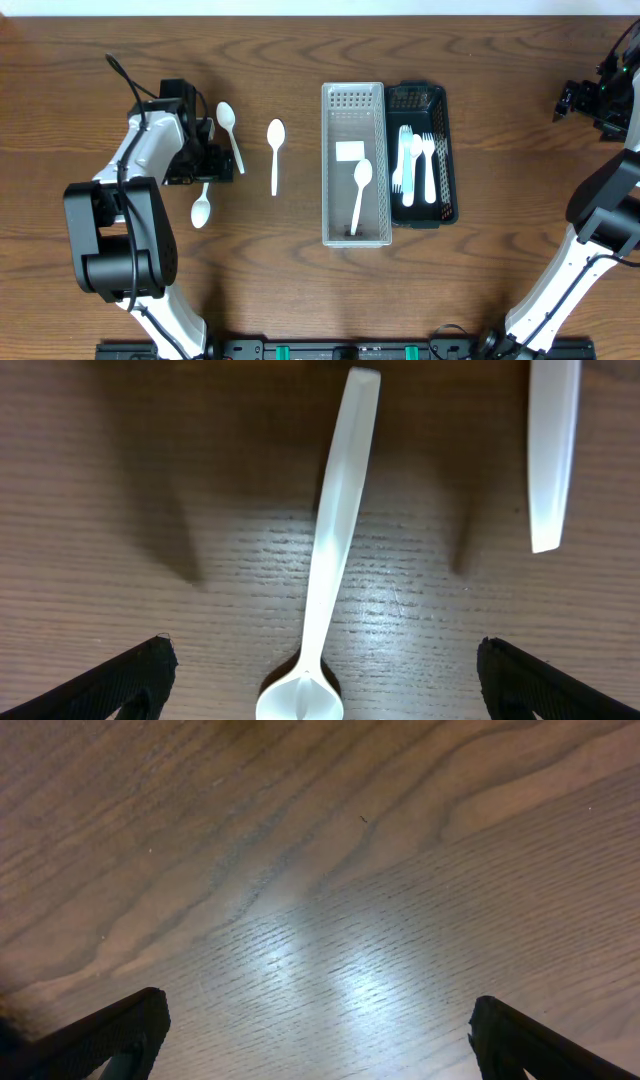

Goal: Pack container
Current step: 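Lower the left gripper and grasp the upper-left white spoon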

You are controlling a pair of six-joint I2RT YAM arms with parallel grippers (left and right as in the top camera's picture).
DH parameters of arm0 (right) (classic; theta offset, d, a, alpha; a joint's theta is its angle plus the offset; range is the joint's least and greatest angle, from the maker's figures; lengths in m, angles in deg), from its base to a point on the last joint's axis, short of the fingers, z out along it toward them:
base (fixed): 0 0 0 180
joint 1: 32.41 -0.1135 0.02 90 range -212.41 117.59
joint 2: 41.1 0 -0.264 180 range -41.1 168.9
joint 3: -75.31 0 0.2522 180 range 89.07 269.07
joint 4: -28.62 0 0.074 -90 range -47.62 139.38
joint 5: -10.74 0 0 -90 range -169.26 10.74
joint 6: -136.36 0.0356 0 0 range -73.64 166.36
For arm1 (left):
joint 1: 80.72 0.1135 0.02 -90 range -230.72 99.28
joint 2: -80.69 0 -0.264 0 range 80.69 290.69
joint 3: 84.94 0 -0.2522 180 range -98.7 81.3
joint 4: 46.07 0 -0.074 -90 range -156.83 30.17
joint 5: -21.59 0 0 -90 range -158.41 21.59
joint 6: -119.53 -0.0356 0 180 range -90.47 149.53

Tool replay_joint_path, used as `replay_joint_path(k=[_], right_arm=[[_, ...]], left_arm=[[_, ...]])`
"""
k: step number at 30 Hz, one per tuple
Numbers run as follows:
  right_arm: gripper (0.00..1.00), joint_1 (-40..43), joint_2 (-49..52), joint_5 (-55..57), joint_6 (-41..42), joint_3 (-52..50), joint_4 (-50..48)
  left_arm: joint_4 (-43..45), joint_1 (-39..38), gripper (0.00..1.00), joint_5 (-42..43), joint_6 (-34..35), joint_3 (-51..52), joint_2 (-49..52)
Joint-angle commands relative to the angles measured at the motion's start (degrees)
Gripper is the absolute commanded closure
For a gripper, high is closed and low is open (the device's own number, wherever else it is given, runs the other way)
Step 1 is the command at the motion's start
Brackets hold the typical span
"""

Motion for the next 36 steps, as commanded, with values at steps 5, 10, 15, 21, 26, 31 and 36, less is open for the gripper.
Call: replay_joint_path(k=[5,10,15,21,26,31,36], right_arm=[[0.01,0.11,-0.48,0.09,-0.22,-0.02,-0.13],[0.01,0.11,-0.48,0.09,-0.22,-0.02,-0.13],[0.01,0.11,-0.48,0.09,-0.22,-0.02,-0.13],[0.01,0.11,-0.48,0.09,-0.22,-0.02,-0.13],[0.01,0.11,-0.48,0.09,-0.22,-0.02,-0.13],[0.01,0.11,-0.48,0.09,-0.22,-0.02,-0.13],[0.01,0.11,-0.48,0.11,-0.22,-0.02,-0.13]], left_arm=[[0.92,0.09,0.02,0.42,-0.15,2.14,1.2],[2.14,0.09,0.02,0.42,-0.13,2.25,1.44],[2.34,0.09,0.02,0.44,-0.13,2.25,2.54],[2.16,0.09,0.02,0.44,-0.13,2.25,4.07],[2.16,0.09,0.01,0.42,-0.11,2.25,4.17],[2.12,0.09,0.29,0.42,0.52,2.25,4.17],[1.9,0.09,0.59,0.39,0.55,2.23,4.17]])
